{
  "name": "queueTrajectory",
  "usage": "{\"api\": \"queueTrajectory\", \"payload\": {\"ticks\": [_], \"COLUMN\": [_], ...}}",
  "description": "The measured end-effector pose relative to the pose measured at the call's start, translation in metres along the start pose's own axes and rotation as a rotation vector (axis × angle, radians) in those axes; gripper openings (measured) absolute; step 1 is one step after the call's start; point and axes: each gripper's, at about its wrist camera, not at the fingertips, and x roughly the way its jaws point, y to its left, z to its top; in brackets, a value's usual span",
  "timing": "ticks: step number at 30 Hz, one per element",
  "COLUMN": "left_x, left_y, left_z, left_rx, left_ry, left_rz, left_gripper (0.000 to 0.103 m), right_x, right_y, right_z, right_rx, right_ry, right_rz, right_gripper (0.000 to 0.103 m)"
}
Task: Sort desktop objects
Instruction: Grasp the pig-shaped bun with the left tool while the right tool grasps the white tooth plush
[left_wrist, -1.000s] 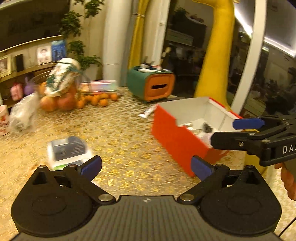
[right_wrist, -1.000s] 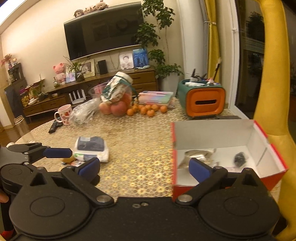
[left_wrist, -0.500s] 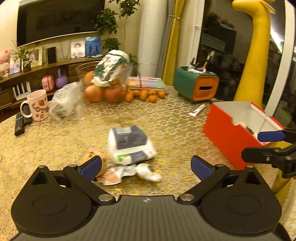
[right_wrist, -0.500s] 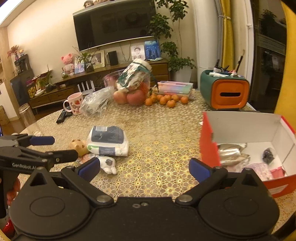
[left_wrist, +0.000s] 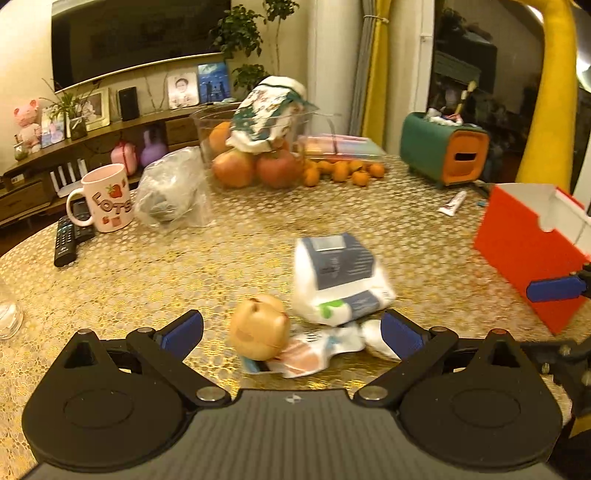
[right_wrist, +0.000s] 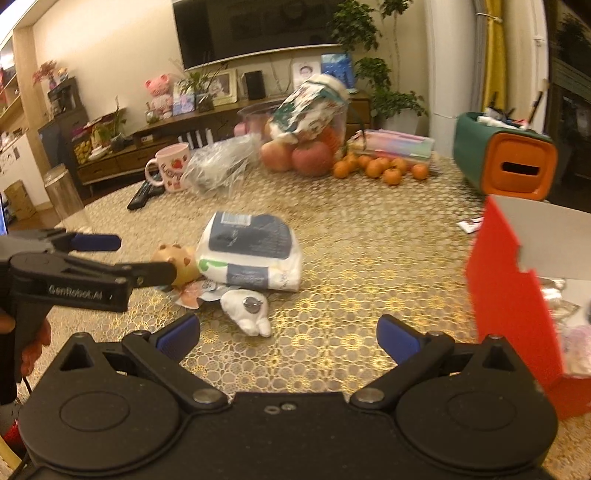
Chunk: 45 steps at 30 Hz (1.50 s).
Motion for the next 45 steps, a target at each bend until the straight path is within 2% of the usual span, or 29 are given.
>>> {"api": "queueTrajectory", "payload": {"ticks": [9,23,30,35,37,39,43,45], "left_x": [0.03,0.052,0.054,0.053,0.053,0.052,0.049,0.047], "left_y": [0.014,0.021,0.023,0.024,0.025,0.025,0.026,0.028], "left_z": [-0.003,-0.009,-0.013,-0.013,-0.013,-0.013,-0.013,-0.012], "left_rx": [-0.023,-0.029,-0.039,-0.043,-0.05,-0.056,-0.062,-0.067], "left_ry": [0.025,0.012,0.005,-0.007,-0.006,-0.011,-0.019,-0.02], "left_rz": [0.005,-0.027,-0.048,-0.058,-0.062,-0.059,-0.049,-0.043], "left_gripper": [0.103,0.101,0.09,0.077,0.068,0.064,0.053,0.049], "right_x": [0.043,0.09,0.103,0.107,0.108,0.107,0.106,0.105], "right_y": [0.013,0.017,0.02,0.021,0.021,0.021,0.02,0.017], "right_z": [0.004,0.008,0.008,0.008,0.008,0.008,0.008,0.008], "right_rx": [-0.026,-0.035,-0.044,-0.03,-0.021,-0.018,-0.011,0.008], "right_ry": [0.057,0.116,0.137,0.148,0.154,0.153,0.151,0.15], "right_rz": [0.036,0.059,0.086,0.105,0.113,0.114,0.104,0.11], "right_gripper": [0.096,0.079,0.069,0.06,0.056,0.055,0.044,0.043]}}
